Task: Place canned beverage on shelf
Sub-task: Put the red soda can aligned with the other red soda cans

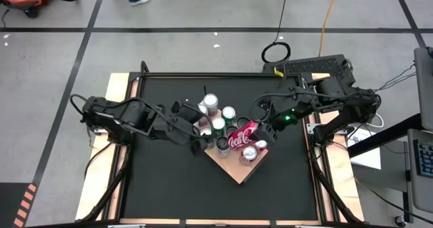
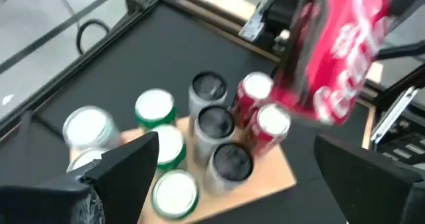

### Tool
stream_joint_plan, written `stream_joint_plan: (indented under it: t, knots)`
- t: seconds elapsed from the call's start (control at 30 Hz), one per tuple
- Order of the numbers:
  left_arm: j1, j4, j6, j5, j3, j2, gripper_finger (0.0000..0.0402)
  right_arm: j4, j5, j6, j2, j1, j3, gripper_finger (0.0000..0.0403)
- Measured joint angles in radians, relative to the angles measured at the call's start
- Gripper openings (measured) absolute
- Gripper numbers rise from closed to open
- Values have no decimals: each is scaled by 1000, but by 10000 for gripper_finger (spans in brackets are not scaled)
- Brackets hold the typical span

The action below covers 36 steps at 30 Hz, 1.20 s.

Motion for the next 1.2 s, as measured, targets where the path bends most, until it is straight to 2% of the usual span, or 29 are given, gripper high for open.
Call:
stream_joint_plan:
  t: [0.23,0.53,0.9,1.2]
  knots:
    - [-50,-102,-65,-43,0,-47,398,18,3,51,0,53,0,279]
    - [-82,-177,-8,-20,0,-137,398,258,58,131,15,125,1,279]
    - [-155,-256,-5,-67,-1,-214,398,256,57,262,79,162,1,279]
    - [-177,-284,-9,-73,-10,-214,398,329,54,268,100,162,1,279]
